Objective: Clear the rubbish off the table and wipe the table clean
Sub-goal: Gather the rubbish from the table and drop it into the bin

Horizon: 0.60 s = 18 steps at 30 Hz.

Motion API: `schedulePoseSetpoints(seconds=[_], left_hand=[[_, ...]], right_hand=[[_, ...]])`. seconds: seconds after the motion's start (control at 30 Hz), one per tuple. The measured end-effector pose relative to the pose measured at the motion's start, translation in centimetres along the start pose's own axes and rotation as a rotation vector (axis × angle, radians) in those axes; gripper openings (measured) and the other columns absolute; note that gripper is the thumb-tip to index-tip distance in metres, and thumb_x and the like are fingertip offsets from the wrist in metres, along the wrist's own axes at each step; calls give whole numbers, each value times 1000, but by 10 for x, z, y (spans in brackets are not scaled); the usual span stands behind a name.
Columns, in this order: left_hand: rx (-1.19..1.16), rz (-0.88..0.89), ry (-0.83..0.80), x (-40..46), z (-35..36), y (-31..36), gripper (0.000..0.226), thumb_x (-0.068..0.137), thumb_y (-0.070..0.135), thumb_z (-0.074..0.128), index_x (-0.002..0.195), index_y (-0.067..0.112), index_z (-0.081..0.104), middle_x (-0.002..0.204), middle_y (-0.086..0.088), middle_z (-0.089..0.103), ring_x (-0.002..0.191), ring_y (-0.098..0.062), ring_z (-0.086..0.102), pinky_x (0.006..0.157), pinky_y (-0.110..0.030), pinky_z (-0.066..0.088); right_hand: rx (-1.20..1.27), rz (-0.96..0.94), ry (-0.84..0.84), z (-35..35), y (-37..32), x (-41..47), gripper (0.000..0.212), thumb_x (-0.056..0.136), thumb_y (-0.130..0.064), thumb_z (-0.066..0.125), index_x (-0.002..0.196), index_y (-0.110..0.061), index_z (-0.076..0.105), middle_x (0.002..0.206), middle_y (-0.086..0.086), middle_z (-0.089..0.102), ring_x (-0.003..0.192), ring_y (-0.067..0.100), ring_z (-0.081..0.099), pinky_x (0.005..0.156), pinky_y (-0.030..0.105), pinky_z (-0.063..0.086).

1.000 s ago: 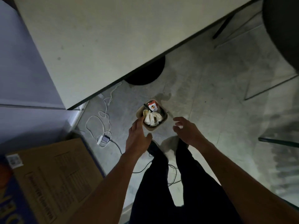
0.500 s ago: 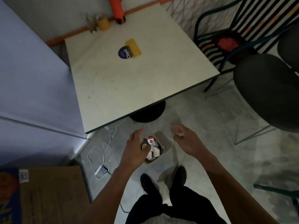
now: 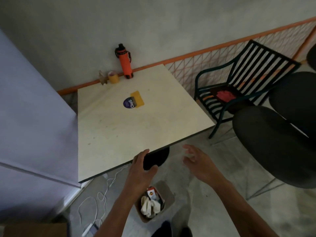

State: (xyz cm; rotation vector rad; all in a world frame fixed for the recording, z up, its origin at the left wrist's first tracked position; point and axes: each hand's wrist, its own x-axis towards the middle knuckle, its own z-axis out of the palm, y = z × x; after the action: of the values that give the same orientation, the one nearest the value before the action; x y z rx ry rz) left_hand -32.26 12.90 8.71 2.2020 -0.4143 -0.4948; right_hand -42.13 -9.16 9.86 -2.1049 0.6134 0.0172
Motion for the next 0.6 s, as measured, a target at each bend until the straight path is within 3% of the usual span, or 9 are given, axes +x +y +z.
schedulePoseSetpoints(seconds=[0.2,0.5,0.6], left_hand=[[-96,31,12,36,-5,19,59,95,34,66,144,47,36,151,14,33,136,-15,43,108,-42,45],[-200,-24,87,150,-15,22,59,95,31,67,145,43,39,153,10,35,129,-13,47,94,-28,44],[-221,-42,129,188,-25,27,59,95,33,67,145,43,39,154,9,36,128,-13,48,95,-30,46]], right_hand=[[7,-49,26,-19,-8,40,43,96,-23,59,137,-30,48,132,-2,55,111,14,60,87,25,45],[-84,-84,1,-36,-41,150,43,95,-34,60,136,-38,47,124,-10,54,104,12,60,85,27,51],[-140,-116,-22,-40,-61,193,43,95,-35,60,136,-40,46,123,-14,55,104,8,59,88,28,51]])
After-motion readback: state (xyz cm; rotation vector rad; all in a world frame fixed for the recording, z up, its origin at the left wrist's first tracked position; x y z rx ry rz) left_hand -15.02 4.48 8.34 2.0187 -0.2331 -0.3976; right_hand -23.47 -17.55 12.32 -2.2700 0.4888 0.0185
